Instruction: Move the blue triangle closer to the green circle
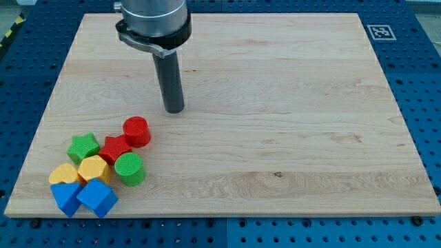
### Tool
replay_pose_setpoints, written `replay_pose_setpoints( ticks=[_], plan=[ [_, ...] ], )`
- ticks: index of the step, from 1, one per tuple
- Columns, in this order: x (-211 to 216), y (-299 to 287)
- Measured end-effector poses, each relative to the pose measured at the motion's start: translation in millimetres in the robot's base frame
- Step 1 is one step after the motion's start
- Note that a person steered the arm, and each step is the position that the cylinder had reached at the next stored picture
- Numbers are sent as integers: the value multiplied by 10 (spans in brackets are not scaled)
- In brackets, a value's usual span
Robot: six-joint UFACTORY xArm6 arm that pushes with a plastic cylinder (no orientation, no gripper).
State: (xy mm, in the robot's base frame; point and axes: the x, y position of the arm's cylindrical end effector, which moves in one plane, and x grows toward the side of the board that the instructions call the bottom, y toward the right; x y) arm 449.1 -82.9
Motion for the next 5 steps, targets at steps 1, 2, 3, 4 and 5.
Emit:
replay_pose_setpoints(
  ticks=[1,2,3,4,5],
  plan=[
    [-6,-21],
    [-45,-516],
    [-195,-1436],
    [-176,-2214],
    [-140,-2221]
  ],
)
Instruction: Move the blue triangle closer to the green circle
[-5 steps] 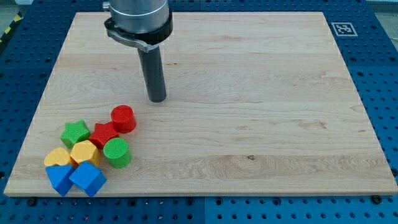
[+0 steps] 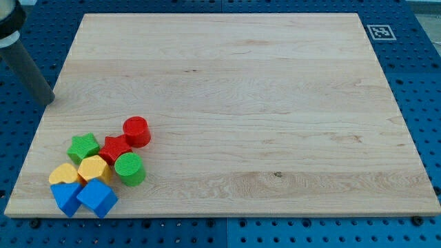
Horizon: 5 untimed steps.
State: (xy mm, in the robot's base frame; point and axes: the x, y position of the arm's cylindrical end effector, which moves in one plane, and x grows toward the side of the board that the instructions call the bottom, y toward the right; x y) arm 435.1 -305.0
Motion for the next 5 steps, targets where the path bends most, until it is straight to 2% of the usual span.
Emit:
replay_pose_setpoints(
  ticks=[1,3,4,5],
  plan=[
    [132,0],
    [1142,8],
    [1817,31],
    [1819,43]
  ],
)
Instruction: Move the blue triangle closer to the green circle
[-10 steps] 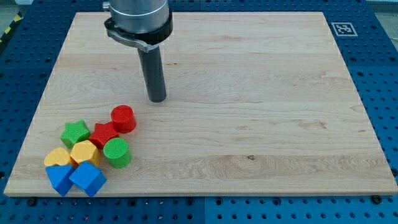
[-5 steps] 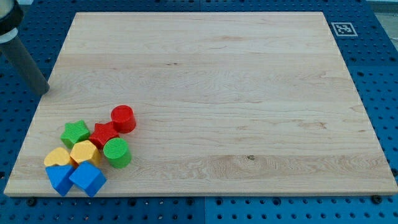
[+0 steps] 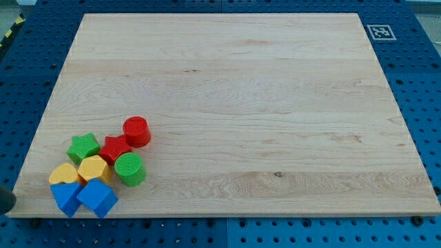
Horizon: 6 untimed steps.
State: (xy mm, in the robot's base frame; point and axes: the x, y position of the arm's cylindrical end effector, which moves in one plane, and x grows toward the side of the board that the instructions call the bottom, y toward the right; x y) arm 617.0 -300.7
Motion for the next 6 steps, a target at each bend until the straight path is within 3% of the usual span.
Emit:
replay_pose_setpoints(
  ticks=[2,5,6],
  plan=[
    [15,262],
    [11,1507],
    [11,1524]
  ],
)
